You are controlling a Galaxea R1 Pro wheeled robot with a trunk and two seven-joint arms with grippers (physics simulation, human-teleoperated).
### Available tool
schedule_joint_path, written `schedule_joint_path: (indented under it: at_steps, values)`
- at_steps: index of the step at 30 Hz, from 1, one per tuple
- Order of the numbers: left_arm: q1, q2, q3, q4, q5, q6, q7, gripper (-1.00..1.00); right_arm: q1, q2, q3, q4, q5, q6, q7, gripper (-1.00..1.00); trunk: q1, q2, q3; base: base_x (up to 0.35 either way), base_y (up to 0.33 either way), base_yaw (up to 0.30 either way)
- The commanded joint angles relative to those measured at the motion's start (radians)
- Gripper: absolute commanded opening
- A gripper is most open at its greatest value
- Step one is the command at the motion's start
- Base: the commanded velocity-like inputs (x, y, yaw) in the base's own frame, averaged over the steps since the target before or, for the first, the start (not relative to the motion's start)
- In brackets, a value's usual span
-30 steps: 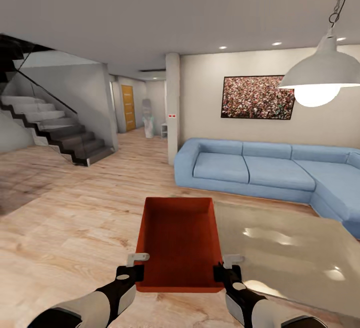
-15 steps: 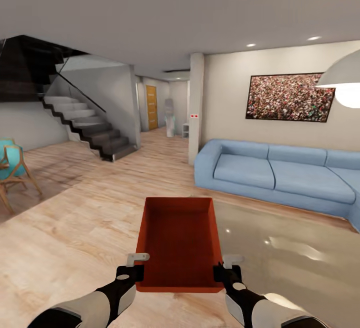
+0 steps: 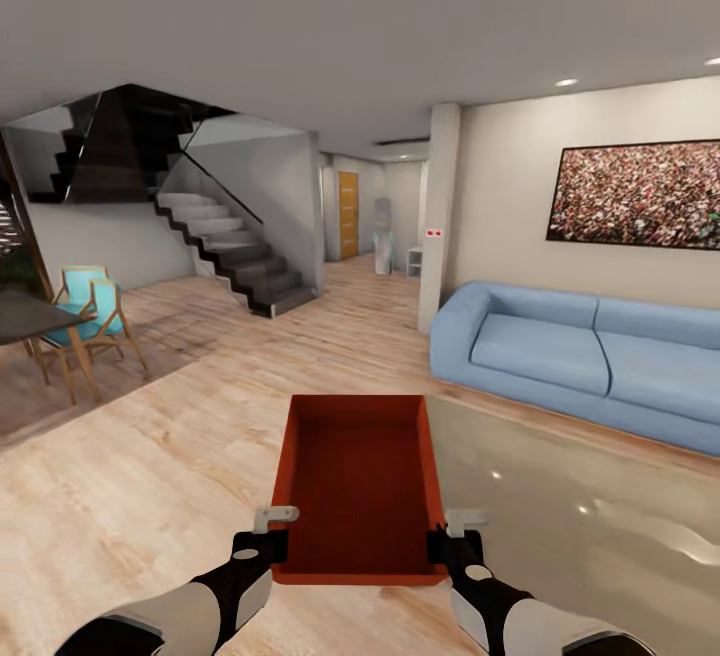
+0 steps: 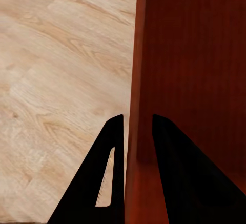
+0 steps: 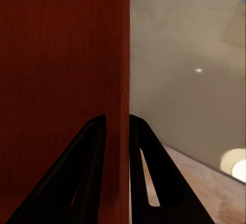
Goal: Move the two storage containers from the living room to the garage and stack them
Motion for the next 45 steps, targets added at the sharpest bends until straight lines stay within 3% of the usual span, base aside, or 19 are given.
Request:
schedule_joint_path:
  at_steps: [1,45]
  values:
    - [-0.001,0.021,0.054,0.004,0.022,-0.005,0.015,-1.0,-0.002,0.0,-0.058,-0.003,0.0,-0.042,-0.002,-1.0,0.0,-0.001,-0.002,0.0,0.0,0.3]
    - [-0.001,0.022,0.054,0.004,0.021,-0.005,0.011,-1.0,-0.001,0.0,-0.058,-0.003,0.0,-0.042,-0.002,-1.0,0.0,-0.001,-0.002,0.0,0.0,0.3]
